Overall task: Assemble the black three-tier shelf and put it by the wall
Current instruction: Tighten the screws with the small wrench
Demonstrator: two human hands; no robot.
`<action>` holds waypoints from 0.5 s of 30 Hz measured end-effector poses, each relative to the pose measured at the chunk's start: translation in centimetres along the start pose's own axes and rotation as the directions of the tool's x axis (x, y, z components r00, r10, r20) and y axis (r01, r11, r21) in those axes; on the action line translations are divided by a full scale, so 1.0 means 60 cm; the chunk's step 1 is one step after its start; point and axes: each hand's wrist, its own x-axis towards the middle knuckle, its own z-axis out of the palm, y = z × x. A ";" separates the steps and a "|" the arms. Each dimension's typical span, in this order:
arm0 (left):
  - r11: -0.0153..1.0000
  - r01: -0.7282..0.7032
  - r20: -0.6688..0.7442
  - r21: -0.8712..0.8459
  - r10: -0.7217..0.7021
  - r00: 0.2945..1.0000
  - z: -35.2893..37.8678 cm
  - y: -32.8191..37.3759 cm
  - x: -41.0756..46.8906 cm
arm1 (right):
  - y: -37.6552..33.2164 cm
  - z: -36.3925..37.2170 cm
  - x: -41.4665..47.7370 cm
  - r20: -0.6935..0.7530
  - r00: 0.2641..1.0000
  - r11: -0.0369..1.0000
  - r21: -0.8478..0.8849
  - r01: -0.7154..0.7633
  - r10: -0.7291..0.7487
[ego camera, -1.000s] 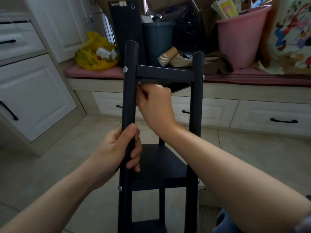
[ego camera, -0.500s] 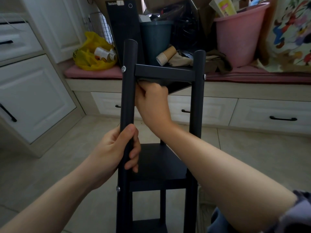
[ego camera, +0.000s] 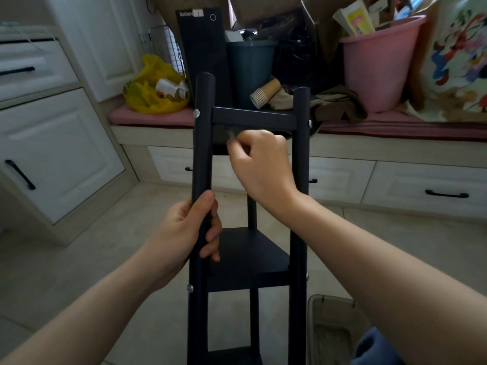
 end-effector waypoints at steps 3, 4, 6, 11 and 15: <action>1.000 0.001 -0.036 0.017 0.000 0.999 -0.003 0.003 0.002 | 0.003 -0.012 -0.012 0.063 0.998 0.997 -0.069 0.022 -0.018; 1.000 0.000 -0.048 0.019 0.001 0.999 -0.004 0.003 0.003 | 0.003 -0.017 -0.017 0.076 0.997 0.995 -0.098 0.035 -0.027; 1.000 -0.002 -0.064 0.020 0.003 0.998 -0.007 0.004 0.006 | 0.006 -0.030 -0.022 0.070 0.996 0.987 -0.153 0.057 -0.047; 0.998 -0.015 -0.093 0.053 0.020 0.996 -0.014 0.003 0.011 | 0.020 -0.071 -0.019 0.013 0.999 0.971 -0.234 0.038 -0.037; 0.997 -0.031 -0.099 0.071 0.038 0.994 -0.016 0.001 0.014 | 0.038 -0.093 -0.015 -0.042 0.995 0.987 -0.127 -0.101 0.096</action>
